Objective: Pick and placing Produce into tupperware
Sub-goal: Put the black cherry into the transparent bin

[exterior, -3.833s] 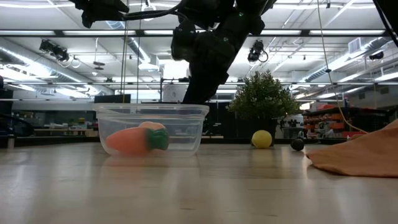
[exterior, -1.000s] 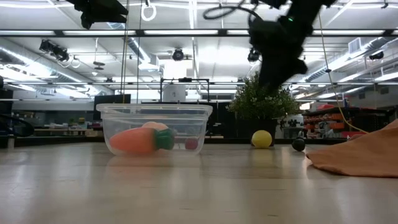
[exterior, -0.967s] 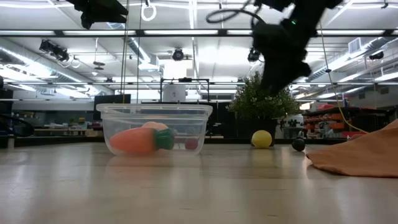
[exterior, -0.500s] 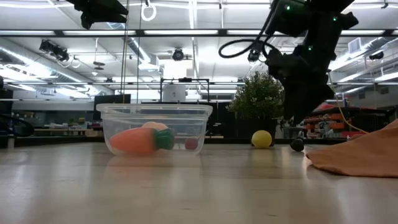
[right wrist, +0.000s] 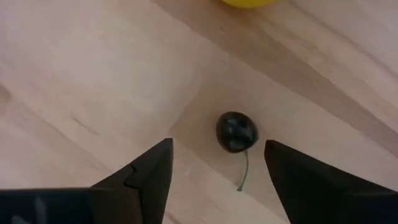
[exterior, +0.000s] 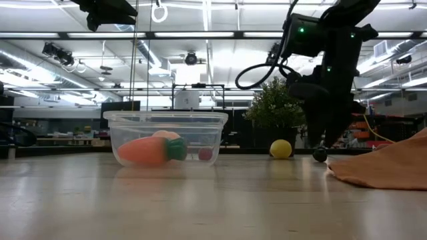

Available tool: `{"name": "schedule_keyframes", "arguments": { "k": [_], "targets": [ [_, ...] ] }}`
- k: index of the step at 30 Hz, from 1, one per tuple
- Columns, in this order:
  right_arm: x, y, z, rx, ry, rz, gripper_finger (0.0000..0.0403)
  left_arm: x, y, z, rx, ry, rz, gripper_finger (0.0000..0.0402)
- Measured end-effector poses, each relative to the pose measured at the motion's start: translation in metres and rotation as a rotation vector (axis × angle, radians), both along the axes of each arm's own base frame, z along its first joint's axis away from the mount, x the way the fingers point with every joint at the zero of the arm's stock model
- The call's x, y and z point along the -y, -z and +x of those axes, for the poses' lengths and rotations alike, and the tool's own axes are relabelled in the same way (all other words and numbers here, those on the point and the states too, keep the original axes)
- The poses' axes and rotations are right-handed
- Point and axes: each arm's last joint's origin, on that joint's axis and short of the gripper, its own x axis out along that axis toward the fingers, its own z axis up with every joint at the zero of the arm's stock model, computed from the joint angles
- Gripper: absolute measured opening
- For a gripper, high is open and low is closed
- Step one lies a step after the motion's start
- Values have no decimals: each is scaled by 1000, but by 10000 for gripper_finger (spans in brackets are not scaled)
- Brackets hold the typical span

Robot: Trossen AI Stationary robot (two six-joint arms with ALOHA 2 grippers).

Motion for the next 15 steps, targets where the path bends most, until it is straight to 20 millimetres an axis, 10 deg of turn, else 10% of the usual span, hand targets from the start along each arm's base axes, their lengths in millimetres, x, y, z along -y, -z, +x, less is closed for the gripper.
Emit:
{"name": "schedule_keyframes", "arguments": {
  "k": [15],
  "targets": [
    [17, 0, -2, -5, 43, 33, 229, 0, 0, 0, -1, 1, 1, 147]
  ]
}}
